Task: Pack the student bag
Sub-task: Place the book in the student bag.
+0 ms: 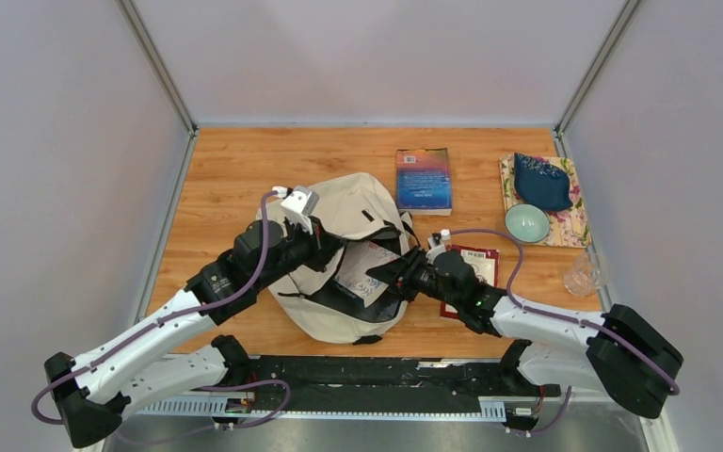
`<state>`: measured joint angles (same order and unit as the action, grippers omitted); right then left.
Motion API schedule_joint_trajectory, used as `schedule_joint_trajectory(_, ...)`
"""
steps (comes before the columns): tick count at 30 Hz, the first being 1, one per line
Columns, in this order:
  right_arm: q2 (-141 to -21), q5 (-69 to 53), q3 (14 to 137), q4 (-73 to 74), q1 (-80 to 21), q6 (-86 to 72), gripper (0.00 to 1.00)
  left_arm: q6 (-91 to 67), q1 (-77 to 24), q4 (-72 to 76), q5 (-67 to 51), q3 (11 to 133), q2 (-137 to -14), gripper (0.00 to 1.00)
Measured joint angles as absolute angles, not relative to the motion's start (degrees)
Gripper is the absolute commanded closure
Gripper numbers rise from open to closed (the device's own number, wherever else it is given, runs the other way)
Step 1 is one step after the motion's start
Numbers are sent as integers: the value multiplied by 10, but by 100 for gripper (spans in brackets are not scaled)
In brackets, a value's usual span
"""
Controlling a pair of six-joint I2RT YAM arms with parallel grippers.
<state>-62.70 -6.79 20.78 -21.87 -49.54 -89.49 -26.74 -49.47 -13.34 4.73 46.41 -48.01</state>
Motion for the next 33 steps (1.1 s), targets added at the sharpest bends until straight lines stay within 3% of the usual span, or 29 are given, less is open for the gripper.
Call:
schedule_joint_trajectory(18, -969, 192, 328, -457, -598, -846, 97, -265, -495, -126, 47, 449, -446, 100)
schedule_joint_trajectory(21, -1007, 223, 363, -460, -598, -848, 75, -265, -495, -129, 59, 445, -435, 100)
schedule_joint_trajectory(22, -1016, 229, 378, -453, -597, -851, 62, -266, -495, -130, 63, 442, -431, 100)
schedule_joint_trajectory(27, -1030, 231, 426, -405, -595, -859, 34, -269, -495, -132, 89, 427, -413, 100)
schedule_joint_trajectory(28, -1028, 226, 427, -391, -595, -857, 12, -269, -495, -132, 95, 423, -409, 100)
schedule_joint_trajectory(33, -997, 190, 408, -313, -595, -837, 10, -273, -495, -144, 125, 413, -396, 100)
